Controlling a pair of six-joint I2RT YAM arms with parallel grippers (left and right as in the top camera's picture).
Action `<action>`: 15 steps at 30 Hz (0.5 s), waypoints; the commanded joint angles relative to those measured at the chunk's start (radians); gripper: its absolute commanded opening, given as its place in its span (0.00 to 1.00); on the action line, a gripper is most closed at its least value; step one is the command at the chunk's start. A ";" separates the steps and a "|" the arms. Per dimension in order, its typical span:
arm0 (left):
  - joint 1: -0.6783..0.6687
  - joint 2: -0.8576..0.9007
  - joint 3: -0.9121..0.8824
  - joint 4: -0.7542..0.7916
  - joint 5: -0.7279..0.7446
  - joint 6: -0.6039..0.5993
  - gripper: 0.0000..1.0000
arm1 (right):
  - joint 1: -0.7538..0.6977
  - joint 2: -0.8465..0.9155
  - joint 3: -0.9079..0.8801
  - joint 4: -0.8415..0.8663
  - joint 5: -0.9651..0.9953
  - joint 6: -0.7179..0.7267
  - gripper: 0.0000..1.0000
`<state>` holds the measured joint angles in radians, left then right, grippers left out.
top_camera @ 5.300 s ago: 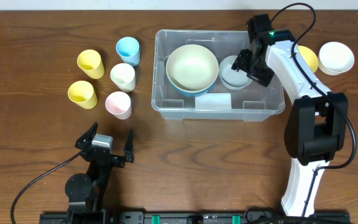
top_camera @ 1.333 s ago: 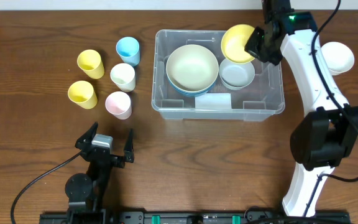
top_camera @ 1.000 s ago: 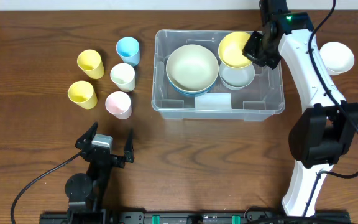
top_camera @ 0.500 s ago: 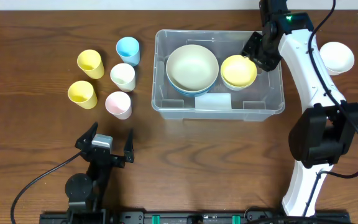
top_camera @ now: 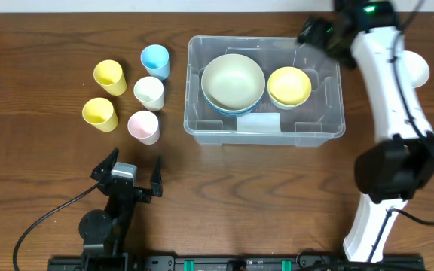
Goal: Pack container
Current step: 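Open the right gripper and move it to the white bowl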
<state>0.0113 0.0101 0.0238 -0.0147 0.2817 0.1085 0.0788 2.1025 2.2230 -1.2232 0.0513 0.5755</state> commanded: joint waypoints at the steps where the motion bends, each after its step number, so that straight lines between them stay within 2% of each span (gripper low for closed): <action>1: 0.005 -0.006 -0.020 -0.032 0.006 -0.001 0.98 | -0.137 -0.070 0.108 -0.045 0.171 -0.023 0.99; 4: 0.005 -0.006 -0.020 -0.032 0.006 -0.001 0.98 | -0.277 -0.066 0.102 -0.075 0.143 -0.026 0.99; 8: 0.005 -0.006 -0.020 -0.032 0.006 -0.001 0.98 | -0.438 -0.025 0.051 -0.071 0.016 -0.121 0.99; 11: 0.005 -0.006 -0.020 -0.032 0.006 -0.001 0.98 | -0.510 0.023 0.018 -0.061 -0.051 -0.182 0.99; 15: 0.005 -0.006 -0.020 -0.032 0.006 -0.001 0.98 | -0.538 0.097 -0.004 -0.029 -0.087 -0.247 0.99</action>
<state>0.0113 0.0101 0.0238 -0.0143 0.2817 0.1085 -0.4652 2.1399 2.2368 -1.2652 0.0376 0.4202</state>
